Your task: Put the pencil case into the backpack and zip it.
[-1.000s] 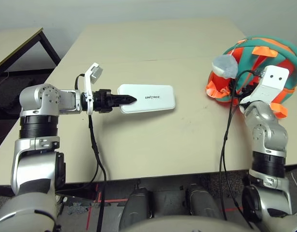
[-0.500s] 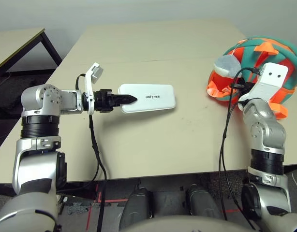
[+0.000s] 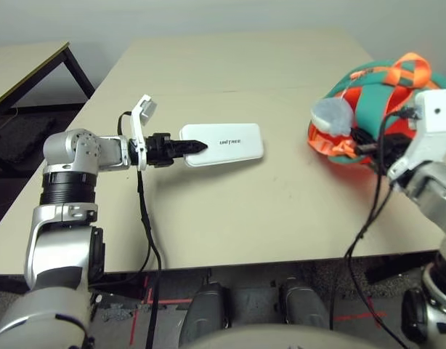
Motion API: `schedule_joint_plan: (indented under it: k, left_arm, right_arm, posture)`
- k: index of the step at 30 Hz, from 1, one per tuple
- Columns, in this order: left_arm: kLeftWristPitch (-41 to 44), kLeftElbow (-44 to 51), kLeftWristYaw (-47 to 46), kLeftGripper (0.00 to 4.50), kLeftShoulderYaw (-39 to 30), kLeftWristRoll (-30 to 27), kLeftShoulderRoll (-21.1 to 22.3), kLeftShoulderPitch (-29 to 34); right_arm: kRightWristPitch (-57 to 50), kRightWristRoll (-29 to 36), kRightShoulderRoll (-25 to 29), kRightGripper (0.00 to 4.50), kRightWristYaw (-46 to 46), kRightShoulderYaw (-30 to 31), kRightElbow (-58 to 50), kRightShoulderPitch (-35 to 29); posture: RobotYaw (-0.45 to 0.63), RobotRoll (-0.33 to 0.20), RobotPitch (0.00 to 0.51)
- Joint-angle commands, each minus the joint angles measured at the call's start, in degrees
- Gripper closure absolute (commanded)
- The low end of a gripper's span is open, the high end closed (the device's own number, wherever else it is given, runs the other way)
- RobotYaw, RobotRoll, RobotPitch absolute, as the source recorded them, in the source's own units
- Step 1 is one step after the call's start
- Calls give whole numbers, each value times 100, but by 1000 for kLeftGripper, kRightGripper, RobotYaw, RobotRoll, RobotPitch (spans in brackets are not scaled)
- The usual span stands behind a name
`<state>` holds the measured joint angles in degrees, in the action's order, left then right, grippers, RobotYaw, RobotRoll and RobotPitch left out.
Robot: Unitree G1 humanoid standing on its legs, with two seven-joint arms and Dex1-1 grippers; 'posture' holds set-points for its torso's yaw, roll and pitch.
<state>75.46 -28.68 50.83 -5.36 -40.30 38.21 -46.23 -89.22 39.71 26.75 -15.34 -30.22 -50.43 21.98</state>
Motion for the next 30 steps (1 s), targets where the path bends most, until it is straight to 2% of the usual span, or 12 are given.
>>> schedule_joint_plan:
  k: [1, 6, 8, 10, 12, 15, 18, 22, 24, 27, 30]
  left_arm:
    - [-272, -339, 230, 3138, 171, 222, -65, -195]
    - [-528, -811, 476, 3138, 357, 472, -195, -447]
    - [-615, -977, 595, 3138, 425, 581, -241, -538]
    - [-696, -1120, 690, 3138, 480, 680, -280, -612]
    - [-757, -1242, 796, 3138, 542, 770, -307, -674]
    - [-823, -1374, 927, 3138, 598, 889, -340, -739]
    - [-874, -1469, 1014, 3138, 634, 977, -375, -793]
    - [-999, -1366, 1068, 3138, 622, 1045, -386, -831]
    - [-1024, -1070, 1144, 3138, 600, 1012, -278, -848]
    - [-935, -371, 1328, 3138, 556, 888, 46, -914]
    - [-1074, 382, 1709, 3138, 679, 886, 590, -950]
  right_arm:
    - [-328, 1061, 360, 4315, -478, -495, -540, -104]
    - [-328, 2944, 1317, 4315, -444, -1479, -472, -598]
    - [793, 4950, 2371, 4315, 705, -1709, -140, -1547]
    - [1984, 6681, 3397, 4315, 1798, -1840, 14, -2524]
    - [2906, 7267, 3985, 4315, 2110, -2026, -151, -3387]
    - [3905, 7329, 4408, 4315, 2144, -2303, -444, -4424]
    - [4449, 7329, 4642, 4315, 2111, -2535, -603, -5145]
    - [4454, 7263, 4780, 4315, 2409, -2329, -538, -5437]
    - [4406, 7064, 4598, 4315, 2552, -1989, -460, -5491]
    - [4288, 6151, 4171, 4315, 2074, -1377, -223, -5536]
    - [4209, 4774, 4013, 4315, 1254, -942, 38, -5449]
  posture:
    - [-262, 0, 56]
    - [-304, 0, 58]
    - [-339, 0, 59]
    - [-339, 0, 59]
    - [-361, 0, 63]
    - [-370, 0, 65]
    - [-366, 0, 69]
    - [-314, 0, 75]
    - [-293, 0, 77]
    - [-234, 0, 79]
    - [-177, 0, 81]
